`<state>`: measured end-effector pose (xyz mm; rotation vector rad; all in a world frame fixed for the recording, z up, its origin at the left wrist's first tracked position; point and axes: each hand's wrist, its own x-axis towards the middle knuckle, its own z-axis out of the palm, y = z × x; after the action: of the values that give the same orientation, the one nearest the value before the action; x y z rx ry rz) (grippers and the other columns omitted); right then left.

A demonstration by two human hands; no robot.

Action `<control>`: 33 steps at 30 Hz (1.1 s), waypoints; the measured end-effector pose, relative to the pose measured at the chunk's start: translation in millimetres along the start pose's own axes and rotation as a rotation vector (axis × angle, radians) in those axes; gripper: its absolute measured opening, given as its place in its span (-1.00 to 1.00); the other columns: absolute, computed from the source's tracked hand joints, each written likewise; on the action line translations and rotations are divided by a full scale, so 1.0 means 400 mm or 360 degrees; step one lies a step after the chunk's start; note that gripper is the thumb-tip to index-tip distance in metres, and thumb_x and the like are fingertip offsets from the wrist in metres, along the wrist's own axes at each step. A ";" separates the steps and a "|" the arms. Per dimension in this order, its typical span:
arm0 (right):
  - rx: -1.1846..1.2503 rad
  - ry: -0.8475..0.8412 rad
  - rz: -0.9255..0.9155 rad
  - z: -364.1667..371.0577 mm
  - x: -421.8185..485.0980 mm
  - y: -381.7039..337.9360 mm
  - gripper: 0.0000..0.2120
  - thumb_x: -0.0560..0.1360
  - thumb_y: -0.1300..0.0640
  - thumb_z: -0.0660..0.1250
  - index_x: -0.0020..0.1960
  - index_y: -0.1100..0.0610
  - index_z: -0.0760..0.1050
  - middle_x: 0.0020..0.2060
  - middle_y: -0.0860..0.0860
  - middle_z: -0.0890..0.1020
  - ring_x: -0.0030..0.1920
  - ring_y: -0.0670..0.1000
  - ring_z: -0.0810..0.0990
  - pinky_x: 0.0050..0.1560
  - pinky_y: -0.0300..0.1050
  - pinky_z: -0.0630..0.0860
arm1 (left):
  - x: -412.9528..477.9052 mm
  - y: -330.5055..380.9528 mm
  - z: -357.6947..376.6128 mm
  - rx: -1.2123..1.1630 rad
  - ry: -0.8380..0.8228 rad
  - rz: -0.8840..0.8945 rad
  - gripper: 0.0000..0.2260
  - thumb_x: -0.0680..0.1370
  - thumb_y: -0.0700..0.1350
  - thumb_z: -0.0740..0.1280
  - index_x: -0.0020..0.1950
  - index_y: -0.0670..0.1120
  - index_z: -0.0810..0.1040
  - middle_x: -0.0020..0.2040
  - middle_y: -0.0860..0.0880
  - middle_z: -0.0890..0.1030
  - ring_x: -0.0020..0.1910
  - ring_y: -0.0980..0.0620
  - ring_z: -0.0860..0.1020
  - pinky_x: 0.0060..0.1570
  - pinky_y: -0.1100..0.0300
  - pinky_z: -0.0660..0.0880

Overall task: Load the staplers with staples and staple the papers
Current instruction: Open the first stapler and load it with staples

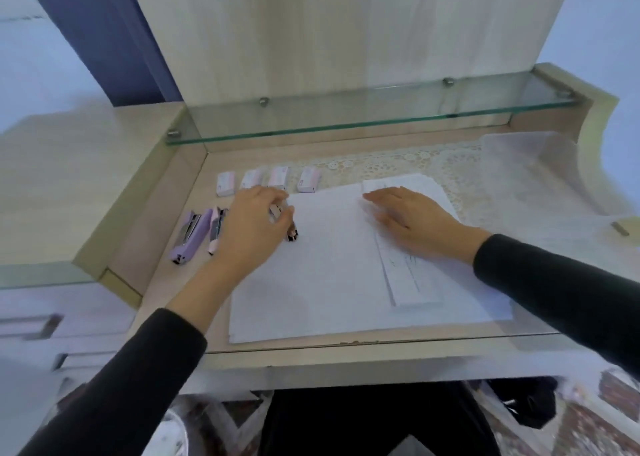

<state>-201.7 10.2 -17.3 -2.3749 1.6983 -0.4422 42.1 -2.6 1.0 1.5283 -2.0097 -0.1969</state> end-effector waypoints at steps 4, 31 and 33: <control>-0.0010 0.0052 -0.0003 0.003 -0.010 0.014 -0.63 0.53 0.13 0.07 0.28 0.23 0.39 0.28 0.11 0.47 0.31 0.10 0.36 0.27 -0.28 0.16 | 0.010 -0.038 -0.030 -0.0072 0.0086 -0.0244 -0.90 0.51 -0.19 0.28 -0.06 -0.15 0.58 -0.33 0.07 0.49 -0.31 0.05 0.47 -0.33 0.28 0.29; -0.0024 0.0237 0.0018 0.019 -0.021 0.012 -0.71 0.53 0.16 0.15 0.19 0.20 0.48 0.19 0.13 0.48 0.23 0.11 0.38 0.17 -0.07 0.37 | 0.027 0.035 0.033 0.0047 -0.0148 -0.0203 -0.88 0.39 -0.13 0.37 -0.09 -0.06 0.60 -0.26 0.04 0.59 -0.25 0.00 0.53 -0.26 0.19 0.45; -0.0015 0.0234 0.0027 0.021 -0.020 0.013 -0.70 0.53 0.15 0.15 0.21 0.18 0.47 0.20 0.12 0.47 0.24 0.10 0.37 0.19 -0.07 0.36 | 0.019 0.029 0.026 -0.0131 -0.0165 -0.0233 -0.70 0.39 -0.14 0.42 0.11 -0.08 0.57 -0.20 0.06 0.56 -0.27 0.07 0.52 -0.22 0.27 0.42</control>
<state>-206.0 15.9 -27.9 -2.3856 1.7836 -0.6214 25.6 -8.3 0.8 1.6431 -1.9433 -0.4204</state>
